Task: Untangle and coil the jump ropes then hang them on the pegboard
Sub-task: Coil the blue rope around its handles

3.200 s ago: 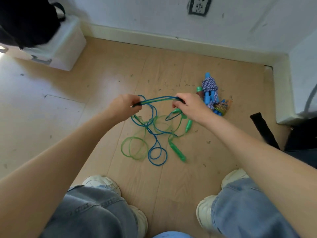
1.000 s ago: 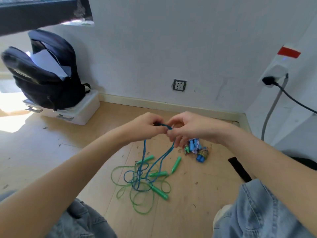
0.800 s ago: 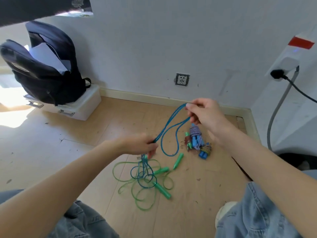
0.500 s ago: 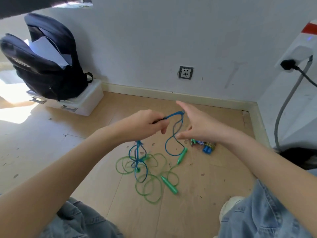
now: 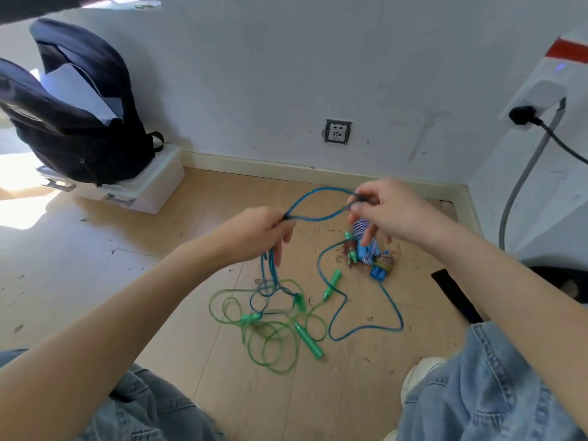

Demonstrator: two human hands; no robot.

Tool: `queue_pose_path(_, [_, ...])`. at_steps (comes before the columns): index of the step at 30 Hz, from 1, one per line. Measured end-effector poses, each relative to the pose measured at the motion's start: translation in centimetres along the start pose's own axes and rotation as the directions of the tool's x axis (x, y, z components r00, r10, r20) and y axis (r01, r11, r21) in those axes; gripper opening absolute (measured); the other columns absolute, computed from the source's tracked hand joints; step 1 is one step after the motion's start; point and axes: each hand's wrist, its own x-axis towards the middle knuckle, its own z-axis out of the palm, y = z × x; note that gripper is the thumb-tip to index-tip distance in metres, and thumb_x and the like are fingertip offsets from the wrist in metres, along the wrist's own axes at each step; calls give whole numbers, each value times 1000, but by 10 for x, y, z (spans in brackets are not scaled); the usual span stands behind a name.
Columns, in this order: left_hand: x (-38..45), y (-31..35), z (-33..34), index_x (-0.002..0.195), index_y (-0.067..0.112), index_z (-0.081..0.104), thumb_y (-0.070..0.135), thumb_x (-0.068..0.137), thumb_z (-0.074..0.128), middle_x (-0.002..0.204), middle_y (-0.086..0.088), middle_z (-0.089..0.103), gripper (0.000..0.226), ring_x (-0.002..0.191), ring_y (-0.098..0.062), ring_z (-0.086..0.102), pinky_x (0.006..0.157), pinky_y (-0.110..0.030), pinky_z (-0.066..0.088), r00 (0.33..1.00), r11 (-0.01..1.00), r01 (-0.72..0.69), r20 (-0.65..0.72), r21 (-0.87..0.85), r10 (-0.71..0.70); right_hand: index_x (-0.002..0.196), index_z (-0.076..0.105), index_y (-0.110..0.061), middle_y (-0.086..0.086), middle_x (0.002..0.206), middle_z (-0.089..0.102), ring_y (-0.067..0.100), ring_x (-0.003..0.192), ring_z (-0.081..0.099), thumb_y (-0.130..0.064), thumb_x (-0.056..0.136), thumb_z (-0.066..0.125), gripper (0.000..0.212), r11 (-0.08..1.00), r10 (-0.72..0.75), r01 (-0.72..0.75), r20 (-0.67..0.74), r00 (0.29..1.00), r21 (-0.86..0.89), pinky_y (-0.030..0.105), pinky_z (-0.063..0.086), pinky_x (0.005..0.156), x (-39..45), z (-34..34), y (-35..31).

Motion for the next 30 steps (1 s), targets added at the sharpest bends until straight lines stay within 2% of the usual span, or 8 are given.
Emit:
queue_pose_path(2, [1,6,-12,68,21,49,22,97,38,42,11,55,31,41,-1,48,45,-10,36,981,986,-49,-191,-160,18,132,41,-17,3,124,54,8,53,64,-15,87,61,50,955,31,-7,76,997,-297,16,40,36,-3,1,3])
queue_pose_path(4, [-1,17,-19,68,19,50,19,97,38,39,8,50,31,38,-4,46,44,-12,37,959,929,-125,-282,-349,23,136,38,-25,-3,135,48,6,58,65,-15,82,68,63,985,-60,89,193,979,-146,17,45,43,-7,4,-3])
queue_pose_path(8, [-6,34,-18,70,17,52,19,97,39,40,6,50,31,38,-5,49,42,-12,38,965,878,-172,-256,-446,59,90,62,-10,3,81,66,13,53,63,-9,86,63,5,938,-235,153,246,940,311,20,44,41,-16,11,-23])
queue_pose_path(12, [-10,27,-19,72,15,54,25,97,43,45,7,56,29,43,-5,56,39,-15,39,996,922,-42,-93,-385,6,79,61,-7,-1,58,59,8,43,53,-14,90,55,15,817,-165,97,70,984,569,15,38,38,-13,-10,-27])
queue_pose_path(14, [-14,22,-17,74,13,56,27,96,45,52,4,60,29,51,-9,61,41,-17,40,998,904,53,-3,-424,-60,92,62,-8,3,79,65,10,47,57,-12,90,57,7,872,-105,55,76,992,486,16,40,38,-12,-14,-22])
queue_pose_path(18, [-16,26,-15,83,10,60,30,96,45,63,2,63,29,61,-11,67,46,-17,47,992,791,121,42,-600,-120,119,50,-14,0,118,50,15,65,67,-20,87,63,35,991,-7,-2,64,998,133,20,47,45,-12,7,-11])
queue_pose_path(23, [-14,31,-17,78,18,65,27,96,45,75,9,66,29,77,-4,62,67,-20,50,996,703,24,-45,-711,-80,95,65,-13,-1,86,68,12,73,65,-24,83,67,17,986,-50,10,240,969,166,21,54,59,-16,16,-16])
queue_pose_path(30, [-10,20,-22,77,26,59,30,97,41,75,15,69,27,74,1,61,76,-29,35,970,690,23,-150,-724,-190,82,67,-3,1,63,59,10,49,46,-10,89,58,13,978,-65,62,10,998,198,14,39,45,-10,11,-17])
